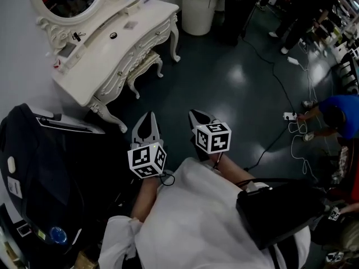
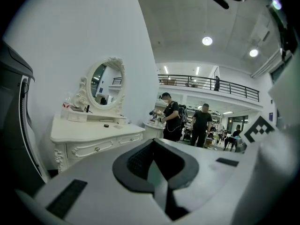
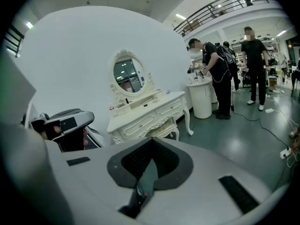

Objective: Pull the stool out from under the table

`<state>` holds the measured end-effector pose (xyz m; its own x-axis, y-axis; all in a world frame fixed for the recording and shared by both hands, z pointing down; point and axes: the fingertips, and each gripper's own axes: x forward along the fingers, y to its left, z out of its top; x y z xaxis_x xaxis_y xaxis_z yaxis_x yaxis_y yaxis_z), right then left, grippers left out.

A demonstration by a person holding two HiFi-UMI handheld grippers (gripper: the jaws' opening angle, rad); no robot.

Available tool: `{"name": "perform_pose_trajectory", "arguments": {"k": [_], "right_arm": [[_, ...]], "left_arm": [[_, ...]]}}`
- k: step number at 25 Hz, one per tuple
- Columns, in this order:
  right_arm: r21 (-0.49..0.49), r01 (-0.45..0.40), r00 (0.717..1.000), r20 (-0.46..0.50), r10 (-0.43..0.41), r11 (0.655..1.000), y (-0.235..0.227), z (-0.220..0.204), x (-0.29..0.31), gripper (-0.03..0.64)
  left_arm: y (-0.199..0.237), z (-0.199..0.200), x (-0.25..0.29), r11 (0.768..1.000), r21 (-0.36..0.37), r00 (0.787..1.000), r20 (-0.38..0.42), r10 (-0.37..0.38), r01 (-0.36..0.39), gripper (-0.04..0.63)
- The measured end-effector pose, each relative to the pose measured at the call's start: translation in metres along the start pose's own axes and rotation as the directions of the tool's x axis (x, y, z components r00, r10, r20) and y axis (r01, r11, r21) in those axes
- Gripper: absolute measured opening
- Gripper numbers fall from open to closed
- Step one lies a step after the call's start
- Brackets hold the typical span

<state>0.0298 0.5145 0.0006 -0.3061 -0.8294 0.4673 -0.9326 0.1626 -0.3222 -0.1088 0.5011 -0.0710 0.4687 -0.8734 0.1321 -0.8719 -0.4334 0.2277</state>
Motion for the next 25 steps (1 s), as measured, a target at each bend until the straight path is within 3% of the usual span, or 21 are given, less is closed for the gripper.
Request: {"name": "perform_pose_trajectory", "arguments": {"k": [14,25], "right_arm": [[0.027,-0.031,0.997,-0.066,0.033,0.999,-0.021,-0.002,0.038,-0.002],[0.017,-0.004,0.999,-0.050,0.005,1.000,-0.062,0.040,0.080,-0.002]], "left_arm": [[0.027,-0.018,0.029,0.995,-0.025,0.994,-0.052,0.099,-0.100,0.009],[0.033,-0.001,0.096,0.997,-0.019,0.997,-0.016,0.077,-0.078,0.009]]}}
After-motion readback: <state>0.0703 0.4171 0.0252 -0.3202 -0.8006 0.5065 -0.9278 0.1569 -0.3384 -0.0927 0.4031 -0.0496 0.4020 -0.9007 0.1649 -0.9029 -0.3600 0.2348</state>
